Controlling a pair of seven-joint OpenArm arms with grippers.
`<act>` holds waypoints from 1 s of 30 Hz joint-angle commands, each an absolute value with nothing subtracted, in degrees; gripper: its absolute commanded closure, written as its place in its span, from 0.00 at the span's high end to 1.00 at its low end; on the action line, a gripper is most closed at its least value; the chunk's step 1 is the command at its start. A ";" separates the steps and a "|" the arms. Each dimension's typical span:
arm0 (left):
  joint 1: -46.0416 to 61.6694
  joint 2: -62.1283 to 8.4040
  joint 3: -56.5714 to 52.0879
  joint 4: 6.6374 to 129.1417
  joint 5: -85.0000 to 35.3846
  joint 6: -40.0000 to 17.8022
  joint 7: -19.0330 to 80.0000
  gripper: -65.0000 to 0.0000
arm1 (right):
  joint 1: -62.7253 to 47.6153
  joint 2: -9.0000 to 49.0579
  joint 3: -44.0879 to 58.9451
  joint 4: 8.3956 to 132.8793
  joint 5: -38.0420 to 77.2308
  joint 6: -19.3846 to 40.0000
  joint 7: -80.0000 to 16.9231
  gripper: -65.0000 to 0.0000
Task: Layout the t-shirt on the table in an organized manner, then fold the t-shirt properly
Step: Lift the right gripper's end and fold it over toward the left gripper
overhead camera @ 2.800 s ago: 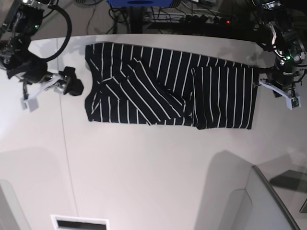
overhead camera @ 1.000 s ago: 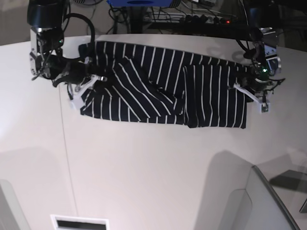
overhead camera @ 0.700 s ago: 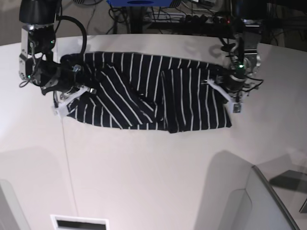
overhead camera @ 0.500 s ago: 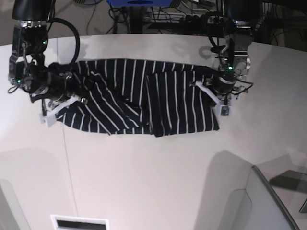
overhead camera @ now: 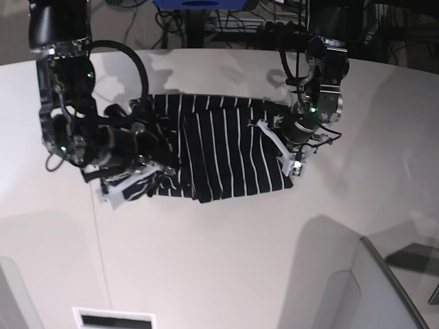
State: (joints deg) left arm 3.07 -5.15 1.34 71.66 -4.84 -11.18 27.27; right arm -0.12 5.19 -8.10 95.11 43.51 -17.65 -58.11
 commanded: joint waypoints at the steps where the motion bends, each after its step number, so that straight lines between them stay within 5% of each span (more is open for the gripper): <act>1: 2.95 -4.97 1.63 72.75 -5.23 -12.35 28.79 0.00 | 1.71 5.05 -9.27 95.43 44.62 -18.68 -57.63 0.00; 9: 3.03 -5.32 1.54 73.01 -5.23 -12.35 30.20 0.00 | 4.88 4.09 -21.05 92.97 44.79 -26.42 -52.44 0.00; 30: 3.47 -5.49 1.63 73.01 -5.23 -12.35 30.29 0.00 | 9.80 -1.89 -34.68 85.05 44.62 -26.42 -45.14 0.00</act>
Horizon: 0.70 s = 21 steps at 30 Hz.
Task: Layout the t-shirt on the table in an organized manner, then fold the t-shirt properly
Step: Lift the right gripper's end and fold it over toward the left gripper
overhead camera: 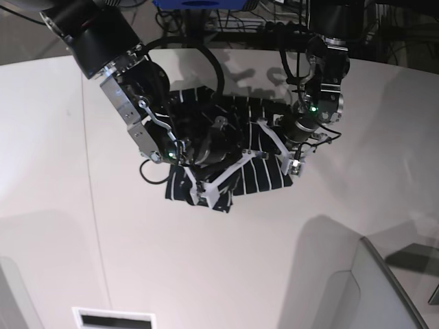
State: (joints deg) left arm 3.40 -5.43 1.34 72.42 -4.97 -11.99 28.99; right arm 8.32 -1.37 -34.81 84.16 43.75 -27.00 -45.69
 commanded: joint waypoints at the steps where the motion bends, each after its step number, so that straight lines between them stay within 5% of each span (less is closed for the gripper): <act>1: 3.38 -5.49 1.63 73.01 -5.23 -12.35 30.29 0.00 | 10.24 -2.07 -34.77 84.97 44.62 -26.42 -45.14 0.00; 21: 7.25 -10.24 0.04 84.00 -5.32 -7.60 30.29 0.00 | 12.79 -4.44 -37.49 78.99 44.62 -26.42 -42.51 0.00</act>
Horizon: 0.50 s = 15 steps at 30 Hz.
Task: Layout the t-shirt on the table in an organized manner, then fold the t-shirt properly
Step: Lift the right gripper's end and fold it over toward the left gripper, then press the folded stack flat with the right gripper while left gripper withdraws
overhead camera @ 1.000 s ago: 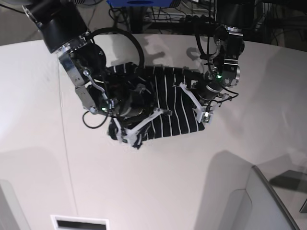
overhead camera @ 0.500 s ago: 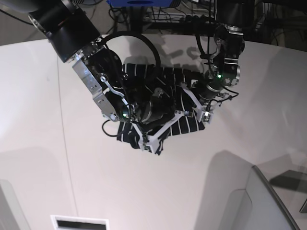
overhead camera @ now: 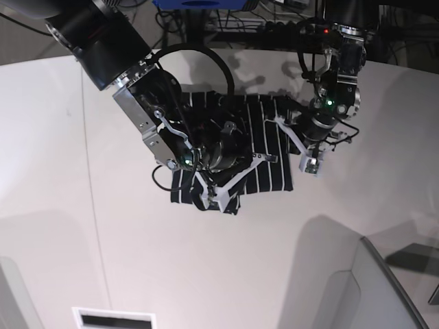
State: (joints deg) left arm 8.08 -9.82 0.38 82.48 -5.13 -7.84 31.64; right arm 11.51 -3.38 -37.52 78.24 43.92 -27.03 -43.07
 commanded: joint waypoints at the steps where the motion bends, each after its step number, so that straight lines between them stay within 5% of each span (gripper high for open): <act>1: 8.13 -10.24 -1.27 85.32 -5.32 -7.60 30.37 0.00 | 12.79 -4.62 -37.49 78.99 44.62 -26.42 -42.51 0.00; 15: 18.42 -10.15 -27.03 95.43 5.58 -7.78 33.98 0.00 | 14.90 -5.93 -42.42 75.12 44.62 -26.42 -40.40 0.00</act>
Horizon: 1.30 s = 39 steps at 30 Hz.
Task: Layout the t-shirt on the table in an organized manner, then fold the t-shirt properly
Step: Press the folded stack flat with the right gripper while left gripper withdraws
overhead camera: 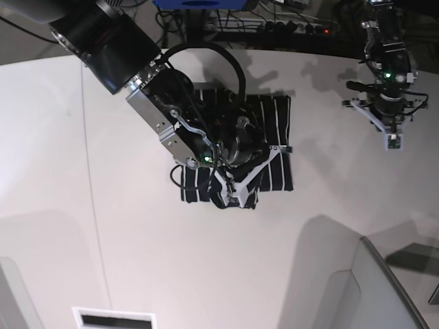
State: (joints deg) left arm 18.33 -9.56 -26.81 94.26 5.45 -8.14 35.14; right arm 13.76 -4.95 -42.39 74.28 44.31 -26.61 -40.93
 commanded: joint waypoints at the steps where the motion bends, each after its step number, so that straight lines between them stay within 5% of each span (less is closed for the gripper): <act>1: 18.77 -10.15 -27.56 95.43 5.67 -7.78 33.98 0.00 | 14.99 -5.93 -42.42 74.68 44.62 -26.42 -40.04 0.00; 17: 19.47 -10.15 -27.74 94.90 5.67 -7.87 33.98 0.00 | 16.66 -6.46 -46.90 69.85 44.62 -26.42 -37.85 0.02; 25: 19.47 -10.15 -27.91 94.81 5.67 -7.87 33.98 0.00 | 17.45 -6.55 -47.34 70.29 44.62 -26.42 -37.85 0.37; 39: 19.21 -10.33 -28.09 93.05 6.20 -7.87 33.98 0.00 | 19.56 -7.43 -52.18 75.74 44.97 -25.98 -38.46 0.38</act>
